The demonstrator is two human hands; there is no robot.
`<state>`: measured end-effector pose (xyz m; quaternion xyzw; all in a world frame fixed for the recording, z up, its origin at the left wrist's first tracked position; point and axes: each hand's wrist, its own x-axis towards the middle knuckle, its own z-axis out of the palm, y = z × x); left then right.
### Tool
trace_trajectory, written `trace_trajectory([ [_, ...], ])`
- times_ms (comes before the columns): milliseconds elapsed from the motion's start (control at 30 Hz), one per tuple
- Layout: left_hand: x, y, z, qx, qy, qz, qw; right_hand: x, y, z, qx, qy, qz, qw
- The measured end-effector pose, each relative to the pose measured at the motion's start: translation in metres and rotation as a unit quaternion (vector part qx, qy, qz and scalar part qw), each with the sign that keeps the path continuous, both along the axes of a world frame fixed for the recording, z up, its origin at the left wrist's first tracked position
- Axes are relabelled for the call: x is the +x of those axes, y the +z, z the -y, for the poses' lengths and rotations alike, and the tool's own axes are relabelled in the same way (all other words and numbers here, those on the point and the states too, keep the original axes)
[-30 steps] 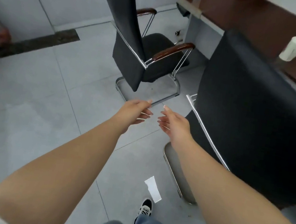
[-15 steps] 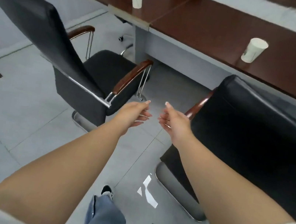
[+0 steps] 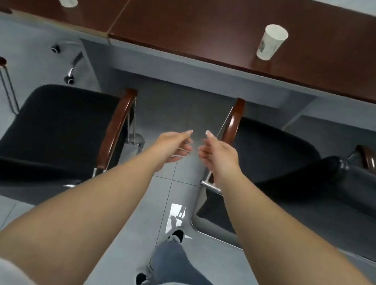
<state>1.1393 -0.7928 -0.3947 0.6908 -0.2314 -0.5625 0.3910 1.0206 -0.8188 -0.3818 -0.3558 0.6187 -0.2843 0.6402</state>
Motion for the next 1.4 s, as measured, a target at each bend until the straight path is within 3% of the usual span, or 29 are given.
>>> trace_trajectory([
  [33, 0.005, -0.016, 0.053, 0.020, -0.034, -0.008, 0.999, 0.009, -0.016, 0.046, 0.004, -0.031, -0.017, 0.999],
  [200, 0.013, -0.035, 0.077, 0.034, -0.066, -0.022, 0.997, 0.021, -0.027, 0.083, 0.008, -0.053, -0.014, 0.998],
  [400, 0.041, -0.063, 0.134, 0.081, -0.100, -0.032, 0.991, 0.014, -0.065, 0.122, 0.075, -0.140, -0.079, 0.984],
  [700, 0.017, -0.100, 0.250, 0.127, -0.240, -0.022, 0.962, -0.026, -0.110, 0.171, 0.133, -0.253, -0.117, 0.951],
  [1033, -0.049, -0.166, 0.290, 0.171, -0.307, -0.012, 0.936, -0.024, -0.170, 0.177, 0.234, -0.191, -0.080, 0.950],
  [1400, -0.036, -0.177, 0.232, 0.187, -0.257, -0.067, 0.946, -0.015, -0.168, 0.137, 0.247, -0.131, -0.068, 0.958],
])
